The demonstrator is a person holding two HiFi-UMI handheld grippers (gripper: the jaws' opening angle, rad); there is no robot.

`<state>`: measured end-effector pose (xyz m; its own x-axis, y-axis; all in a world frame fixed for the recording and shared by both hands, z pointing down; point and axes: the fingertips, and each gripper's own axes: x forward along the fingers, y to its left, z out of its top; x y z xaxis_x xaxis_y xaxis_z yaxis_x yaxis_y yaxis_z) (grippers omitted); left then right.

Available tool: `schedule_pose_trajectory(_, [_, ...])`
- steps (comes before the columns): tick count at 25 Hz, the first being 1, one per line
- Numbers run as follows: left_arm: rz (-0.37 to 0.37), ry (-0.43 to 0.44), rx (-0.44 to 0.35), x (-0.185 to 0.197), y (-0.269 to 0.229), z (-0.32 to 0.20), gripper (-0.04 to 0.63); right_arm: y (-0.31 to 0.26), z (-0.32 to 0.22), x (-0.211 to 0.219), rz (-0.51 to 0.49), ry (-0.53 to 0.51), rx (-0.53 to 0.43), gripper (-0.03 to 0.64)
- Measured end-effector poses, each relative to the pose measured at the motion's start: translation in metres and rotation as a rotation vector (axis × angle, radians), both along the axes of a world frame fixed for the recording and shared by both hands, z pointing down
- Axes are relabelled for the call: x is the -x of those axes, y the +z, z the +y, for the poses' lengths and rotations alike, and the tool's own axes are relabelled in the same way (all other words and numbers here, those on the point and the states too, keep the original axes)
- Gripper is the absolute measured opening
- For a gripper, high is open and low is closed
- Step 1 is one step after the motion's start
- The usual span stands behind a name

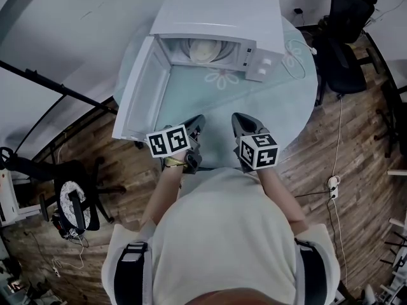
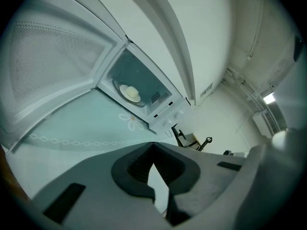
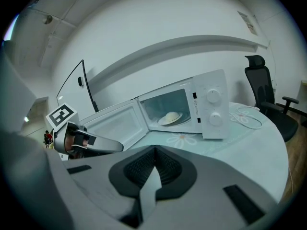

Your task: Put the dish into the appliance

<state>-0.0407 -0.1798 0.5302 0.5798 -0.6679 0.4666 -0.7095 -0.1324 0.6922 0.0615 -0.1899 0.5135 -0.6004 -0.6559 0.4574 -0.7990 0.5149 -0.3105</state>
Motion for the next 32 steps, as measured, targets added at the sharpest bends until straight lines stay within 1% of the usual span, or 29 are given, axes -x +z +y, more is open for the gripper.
schedule_pose_trajectory(8, [0.004, -0.005, -0.001, 0.000, -0.001, 0.003, 0.009, -0.001, 0.012, 0.001, 0.035, -0.033, -0.017, 0.005])
schedule_pose_trajectory(22, [-0.010, 0.024, -0.002, -0.009, 0.001, 0.007, 0.009, 0.002, 0.017, -0.003, 0.040, -0.019, -0.006, 0.005])
schedule_pose_trajectory(32, [-0.001, 0.040, 0.012, -0.014, 0.006, 0.006, 0.009, 0.004, 0.016, 0.003, 0.053, -0.035, -0.004, 0.005])
